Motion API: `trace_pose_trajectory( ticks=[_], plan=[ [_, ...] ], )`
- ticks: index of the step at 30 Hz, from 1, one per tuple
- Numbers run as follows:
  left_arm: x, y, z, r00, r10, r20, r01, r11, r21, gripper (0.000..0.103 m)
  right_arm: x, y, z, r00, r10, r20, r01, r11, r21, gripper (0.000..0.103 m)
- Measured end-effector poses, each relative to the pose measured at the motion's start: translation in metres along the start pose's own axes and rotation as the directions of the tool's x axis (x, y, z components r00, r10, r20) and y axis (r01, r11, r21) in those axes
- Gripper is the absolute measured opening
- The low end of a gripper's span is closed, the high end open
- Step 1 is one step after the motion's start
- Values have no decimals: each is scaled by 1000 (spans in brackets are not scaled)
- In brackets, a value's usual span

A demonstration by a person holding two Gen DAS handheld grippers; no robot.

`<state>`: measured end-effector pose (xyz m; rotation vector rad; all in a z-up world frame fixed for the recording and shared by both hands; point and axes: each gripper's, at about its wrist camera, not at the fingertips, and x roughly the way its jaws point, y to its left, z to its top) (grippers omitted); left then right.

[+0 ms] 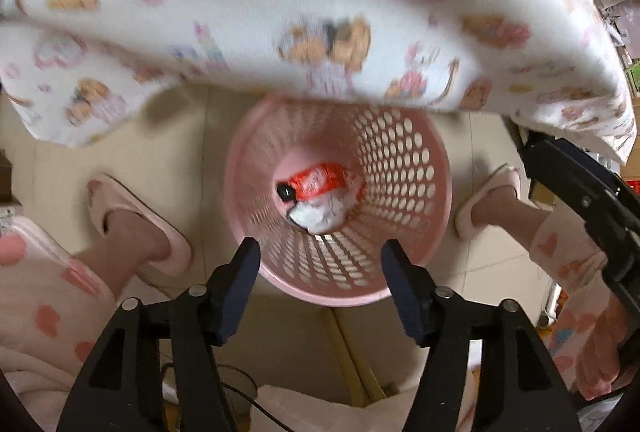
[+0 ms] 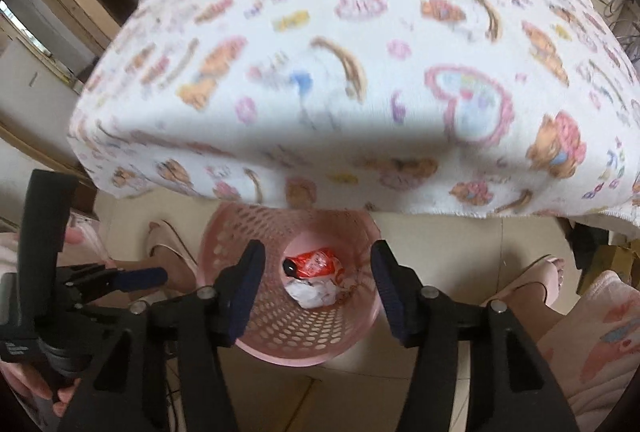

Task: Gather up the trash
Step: 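Raise both open tools back toward the items on the sheet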

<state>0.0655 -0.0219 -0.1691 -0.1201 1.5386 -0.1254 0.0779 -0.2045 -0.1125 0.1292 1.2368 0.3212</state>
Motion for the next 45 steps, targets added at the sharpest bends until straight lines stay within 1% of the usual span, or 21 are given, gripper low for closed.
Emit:
trace_pose_trajectory(
  ticks=[2, 3, 4, 6, 9, 12, 14, 16, 18, 21, 24, 27, 28, 30, 32, 34, 38, 40, 42, 44, 45],
  plan=[
    [-11, 1, 0, 999, 3, 37, -3, 1000, 6, 65, -10, 0, 2, 999, -9, 42, 9, 1000, -10, 62],
    [-16, 1, -1, 999, 0, 48, -1, 1000, 11, 66, -17, 3, 3, 998, -8, 68, 10, 1000, -26, 68],
    [-22, 0, -1, 998, -7, 61, 6, 1000, 17, 68, -22, 5, 3, 997, -3, 83, 6, 999, -42, 78],
    [-34, 0, -4, 995, -8, 104, 6, 1000, 27, 71, -36, 11, 4, 991, 16, 133, -6, 997, -76, 85],
    [-50, -1, -6, 982, 34, 185, -42, 998, 42, 76, -54, 13, 6, 978, 50, 200, -31, 995, -98, 90],
    [-66, 0, -8, 963, 53, 263, -67, 997, 46, 82, -67, 11, 6, 961, 37, 273, -12, 996, -92, 93],
    [-75, 1, -8, 949, 47, 311, -65, 997, 48, 89, -72, 9, 9, 952, 21, 305, 6, 996, -87, 93],
    [-81, 0, -6, 941, 36, 336, -61, 996, 63, 91, -73, 8, 11, 946, 0, 323, 28, 996, -83, 93],
    [-84, -2, -6, 933, 42, 358, -70, 995, 66, 92, -74, 6, 15, 939, -38, 341, 73, 993, -91, 93],
    [-95, -4, -8, 913, 48, 404, -87, 993, 79, 92, -79, 0, 17, 929, -46, 366, 80, 994, -78, 93],
    [-108, -6, -13, 878, 62, 475, -112, 991, 77, 93, -82, -2, 18, 925, -38, 378, 65, 996, -60, 93],
    [-122, -3, -16, 838, 96, 537, -145, 988, 49, 97, -85, 0, 17, 915, -62, 399, 94, 994, -61, 93],
    [-126, -3, -16, 828, 100, 552, -150, 988, 45, 100, -87, 1, 16, 903, -87, 421, 121, 991, -54, 93],
    [-132, -2, -15, 825, 92, 557, -143, 989, 48, 102, -99, 3, 12, 849, -161, 503, 198, 980, -20, 93],
    [-139, -2, -11, 826, 81, 558, -140, 988, 63, 102, -108, 6, 12, 830, -167, 533, 213, 977, -26, 93],
    [-150, -2, -4, 822, 100, 561, -156, 986, 54, 102, -114, 6, 14, 825, -154, 543, 200, 979, -26, 92],
    [-174, 3, 19, 807, 114, 580, -167, 985, 38, 102, -122, 13, 26, 836, -102, 540, 166, 984, -72, 89],
    [-187, 7, 32, 788, 117, 605, -177, 983, 41, 102, -123, 20, 31, 838, -85, 540, 161, 982, -95, 87],
    [-197, 12, 48, 754, 140, 642, -199, 980, 21, 102, -123, 28, 37, 838, -73, 541, 156, 982, -109, 86],
    [-202, 19, 58, 732, 191, 654, -221, 975, -37, 102, -119, 35, 45, 842, -60, 536, 143, 983, -114, 81],
    [-205, 24, 62, 729, 191, 657, -206, 977, -55, 102, -115, 39, 50, 847, -56, 528, 138, 984, -117, 74]
  ],
)
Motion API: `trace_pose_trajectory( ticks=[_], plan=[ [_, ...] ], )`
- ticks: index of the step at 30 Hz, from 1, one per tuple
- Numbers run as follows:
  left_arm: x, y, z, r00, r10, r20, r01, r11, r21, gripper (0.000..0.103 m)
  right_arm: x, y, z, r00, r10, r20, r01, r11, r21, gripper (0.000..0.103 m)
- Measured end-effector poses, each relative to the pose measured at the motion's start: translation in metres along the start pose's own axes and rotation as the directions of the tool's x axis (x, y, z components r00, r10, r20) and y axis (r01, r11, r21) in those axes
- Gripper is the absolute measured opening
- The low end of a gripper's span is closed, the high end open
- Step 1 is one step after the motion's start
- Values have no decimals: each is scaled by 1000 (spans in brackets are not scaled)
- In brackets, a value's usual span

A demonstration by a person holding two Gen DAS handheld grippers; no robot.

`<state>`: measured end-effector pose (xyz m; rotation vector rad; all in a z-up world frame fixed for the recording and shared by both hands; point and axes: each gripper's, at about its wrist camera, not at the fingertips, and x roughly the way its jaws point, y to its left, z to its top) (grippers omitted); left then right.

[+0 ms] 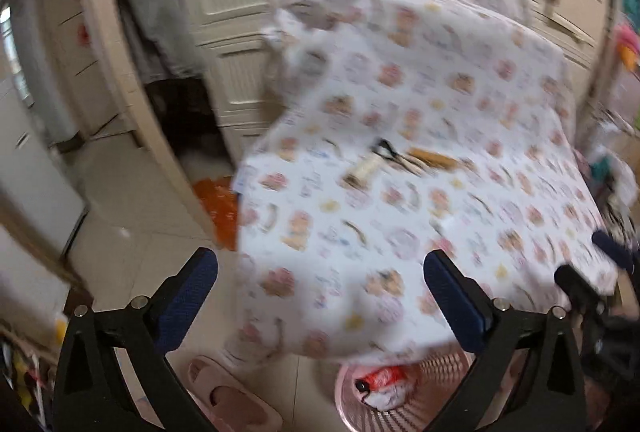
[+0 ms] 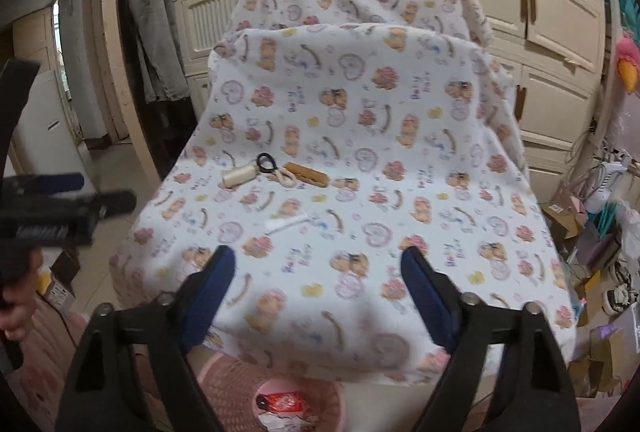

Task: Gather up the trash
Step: 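Raise both open tools back toward the items on the sheet, then close the right tool on the white plastic tube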

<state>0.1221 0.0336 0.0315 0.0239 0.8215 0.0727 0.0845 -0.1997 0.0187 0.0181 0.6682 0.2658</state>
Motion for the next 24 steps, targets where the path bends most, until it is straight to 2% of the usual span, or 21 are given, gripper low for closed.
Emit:
trace_pose_trajectory(
  ticks=[3, 6, 10, 11, 13, 15, 20, 22, 24],
  plan=[
    [4, 9, 6, 999, -42, 11, 43, 998, -37, 102, 19, 10, 7, 1000, 14, -27, -14, 1000, -1, 68],
    [12, 12, 7, 999, -30, 38, 32, 998, -51, 102, 44, 14, 11, 997, 36, -68, -33, 999, 40, 62],
    [27, 8, -2, 998, 19, 66, -18, 1000, -12, 102, 81, 20, 12, 990, 54, -127, -41, 994, 106, 61],
    [29, 6, -3, 998, 25, 64, -26, 1000, 13, 102, 92, 23, 13, 988, 42, -151, -26, 993, 112, 60],
    [32, 4, -3, 997, 33, 69, -36, 999, 41, 102, 111, 31, 13, 984, 9, -181, 9, 995, 100, 53],
    [33, 10, -3, 995, 51, 89, -51, 999, 1, 102, 124, 33, 14, 982, -14, -189, 36, 993, 111, 52],
    [43, 27, -1, 997, -9, 75, 18, 994, -109, 102, 146, 38, 12, 976, -59, -212, 89, 986, 138, 46],
    [44, 29, -1, 997, -12, 73, 21, 993, -119, 102, 149, 45, 13, 974, -109, -198, 128, 988, 85, 44],
    [41, 28, -2, 996, 7, 85, 2, 995, -104, 102, 150, 44, 12, 975, -95, -199, 116, 988, 98, 38]
  ],
)
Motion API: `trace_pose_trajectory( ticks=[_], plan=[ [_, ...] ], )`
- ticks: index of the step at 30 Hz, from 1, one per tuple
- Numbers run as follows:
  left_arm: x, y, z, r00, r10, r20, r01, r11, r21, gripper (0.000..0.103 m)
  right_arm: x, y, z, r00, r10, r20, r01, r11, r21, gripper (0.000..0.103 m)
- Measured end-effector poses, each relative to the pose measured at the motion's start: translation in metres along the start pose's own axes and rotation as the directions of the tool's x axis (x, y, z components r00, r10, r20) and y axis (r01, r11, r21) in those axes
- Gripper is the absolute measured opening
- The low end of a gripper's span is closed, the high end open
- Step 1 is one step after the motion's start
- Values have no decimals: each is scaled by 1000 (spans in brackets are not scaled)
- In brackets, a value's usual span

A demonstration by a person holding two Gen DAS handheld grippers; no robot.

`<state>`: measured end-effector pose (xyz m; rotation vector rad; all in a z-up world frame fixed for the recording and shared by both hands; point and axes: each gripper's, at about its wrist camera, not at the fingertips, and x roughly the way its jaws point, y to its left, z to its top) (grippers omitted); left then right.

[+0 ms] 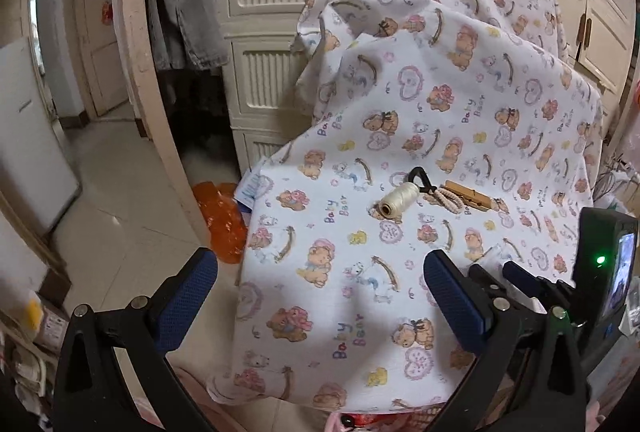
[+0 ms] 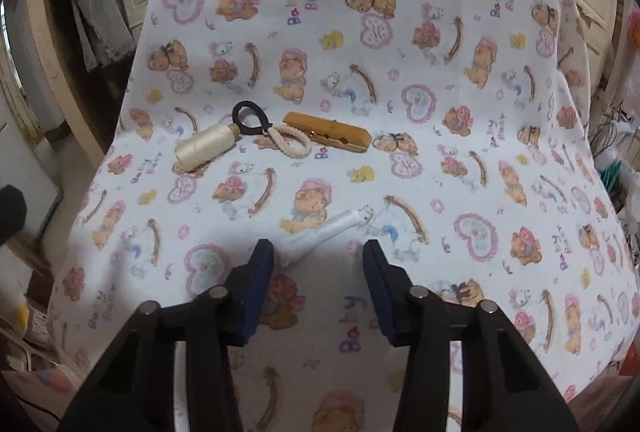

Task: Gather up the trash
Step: 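Close the right tool on the white plastic tube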

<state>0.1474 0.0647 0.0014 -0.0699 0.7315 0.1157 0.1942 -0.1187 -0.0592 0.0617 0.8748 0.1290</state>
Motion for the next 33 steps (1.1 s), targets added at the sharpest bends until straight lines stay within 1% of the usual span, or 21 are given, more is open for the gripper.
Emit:
trace_pose_trajectory(
  ticks=[1, 2, 3, 4, 7, 11, 14, 17, 18, 19, 20, 21, 23, 26, 28, 29, 30, 31, 33],
  plan=[
    [-1, -1, -1, 1000, 6, 7, -6, 1000, 9, 102, -1, -1, 0, 1000, 6, 7, -6, 1000, 8, 26],
    [-2, -1, -1, 1000, 10, 10, -10, 1000, 14, 102, -2, -2, -2, 1000, 19, 7, -19, 1000, 8, 20],
    [-2, -2, -2, 1000, 9, 11, -9, 1000, 18, 102, -3, -2, -3, 999, 40, 4, -40, 999, 3, 10],
    [-3, -2, -2, 1000, -2, 11, 2, 1000, 18, 102, -4, -4, -4, 998, 63, -5, -63, 998, -3, 6],
    [-6, -4, -3, 998, -58, 19, 58, 998, 18, 102, -14, -15, -14, 996, 84, -3, -84, 996, 6, 2],
    [-11, -10, -4, 997, -66, 30, 65, 997, 40, 102, -27, -36, -28, 985, 171, -14, -170, 984, 44, 2],
    [-12, -9, -5, 997, -72, 31, 71, 997, 29, 102, -38, -44, -37, 984, 177, -3, -177, 984, 4, 2],
    [-9, -9, -5, 997, -71, 27, 71, 997, 22, 102, -42, -51, -38, 982, 188, 7, -188, 982, 12, 4],
    [-8, -9, -5, 998, -65, 27, 64, 998, 24, 102, -42, -52, -37, 982, 187, 11, -187, 982, 22, 20],
    [-7, -10, -5, 998, -56, 27, 55, 998, 27, 102, -43, -53, -35, 982, 186, 15, -186, 982, 36, 46],
    [-6, -10, -5, 998, -49, 26, 49, 998, 27, 102, -44, -53, -33, 982, 186, 27, -187, 981, 49, 53],
    [-5, -9, -5, 999, -49, 23, 48, 999, 23, 102, -44, -52, -31, 984, 173, 42, -175, 983, 51, 53],
    [-4, -7, -4, 998, -59, 16, 59, 998, 9, 102, -39, -45, -25, 989, 140, 41, -141, 990, 29, 49],
    [-2, -7, -4, 998, -61, 9, 61, 998, 6, 102, -28, -38, -18, 993, 113, 39, -114, 993, 25, 43],
    [-1, -8, -4, 999, -51, 8, 50, 999, 15, 102, -21, -35, -16, 998, 57, 31, -58, 998, 23, 33],
    [0, -8, -4, 999, -48, 6, 48, 999, 16, 102, -17, -37, -17, 999, 42, 16, -43, 999, 30, 30],
    [1, -8, -4, 999, -50, 2, 50, 999, 13, 102, -18, -38, -18, 999, 35, 32, -36, 999, 26, 19],
    [1, -7, -4, 999, -54, -4, 54, 999, 6, 102, -17, -40, -19, 999, 33, 23, -34, 999, 14, 16],
    [2, -6, -5, 998, -62, -20, 62, 998, -10, 102, -21, -43, -21, 998, 64, 15, -63, 998, -27, 14]
  ],
)
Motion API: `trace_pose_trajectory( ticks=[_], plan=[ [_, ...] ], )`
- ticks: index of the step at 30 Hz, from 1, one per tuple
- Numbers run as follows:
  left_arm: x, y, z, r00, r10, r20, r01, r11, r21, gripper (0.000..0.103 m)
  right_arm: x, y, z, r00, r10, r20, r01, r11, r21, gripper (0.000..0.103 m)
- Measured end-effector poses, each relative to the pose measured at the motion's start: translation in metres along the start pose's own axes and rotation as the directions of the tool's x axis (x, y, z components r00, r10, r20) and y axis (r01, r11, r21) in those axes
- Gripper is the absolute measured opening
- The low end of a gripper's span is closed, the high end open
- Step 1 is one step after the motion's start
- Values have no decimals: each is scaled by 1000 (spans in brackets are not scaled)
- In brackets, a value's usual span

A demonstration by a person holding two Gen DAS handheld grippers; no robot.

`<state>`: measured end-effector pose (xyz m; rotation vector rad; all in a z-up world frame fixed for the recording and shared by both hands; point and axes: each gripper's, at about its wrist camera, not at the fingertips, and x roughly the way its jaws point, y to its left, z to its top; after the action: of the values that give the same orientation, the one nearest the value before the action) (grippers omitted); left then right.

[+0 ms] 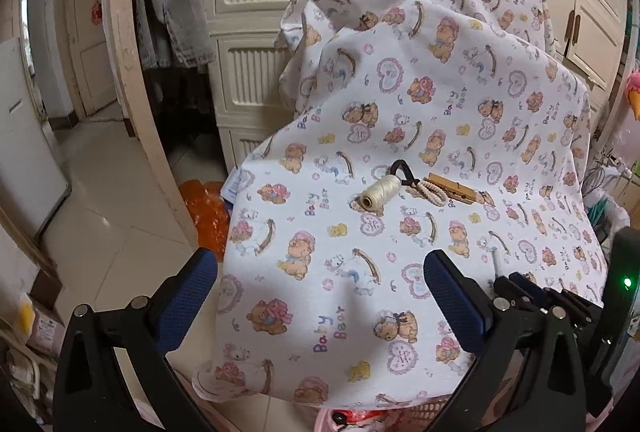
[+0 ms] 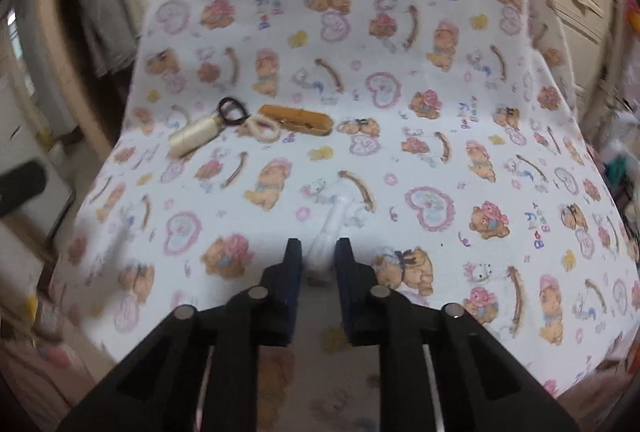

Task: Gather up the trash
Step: 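Close the right tool on the white plastic tube, then close the left tool on the cream thread spool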

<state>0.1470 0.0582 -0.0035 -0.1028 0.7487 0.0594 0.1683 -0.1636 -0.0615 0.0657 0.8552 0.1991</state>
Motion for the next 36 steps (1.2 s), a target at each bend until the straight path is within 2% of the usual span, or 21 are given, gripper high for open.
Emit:
trace_pose_trajectory(
  ticks=[3, 6, 8, 12, 18, 30, 33, 35, 36],
  plan=[
    [2, -2, -1, 1000, 0, -12, 0, 1000, 8, 102, -11, -9, -4, 997, 79, -18, -80, 997, -18, 14],
    [1, -4, -1, 1000, 5, -6, -5, 1000, 15, 102, -23, -16, -5, 983, 179, -41, -180, 983, -23, 14],
    [0, -4, -1, 1000, 9, -1, -9, 1000, 17, 102, -30, -18, -5, 977, 208, -46, -210, 977, -33, 14],
    [0, -3, 0, 1000, 14, 2, -14, 1000, 11, 102, -34, -10, -11, 982, 184, -40, -187, 976, -112, 14],
    [4, -1, -2, 999, 37, -8, -37, 999, 21, 102, -23, -14, -24, 977, 208, -55, -211, 976, -48, 15],
    [4, 4, 1, 1000, 29, -7, -29, 1000, -5, 102, -33, -8, -39, 986, 168, -15, -169, 980, -101, 15],
    [3, 4, 1, 1000, 30, -8, -30, 1000, -2, 102, -36, -6, -43, 987, 160, -11, -160, 981, -113, 20],
    [3, 4, 2, 999, 32, -6, -32, 999, 1, 102, -37, -5, -44, 989, 151, -5, -150, 981, -125, 20],
    [3, 4, 1, 1000, 29, -6, -29, 1000, -2, 102, -37, -4, -44, 990, 144, -1, -143, 981, -134, 16]
  ],
)
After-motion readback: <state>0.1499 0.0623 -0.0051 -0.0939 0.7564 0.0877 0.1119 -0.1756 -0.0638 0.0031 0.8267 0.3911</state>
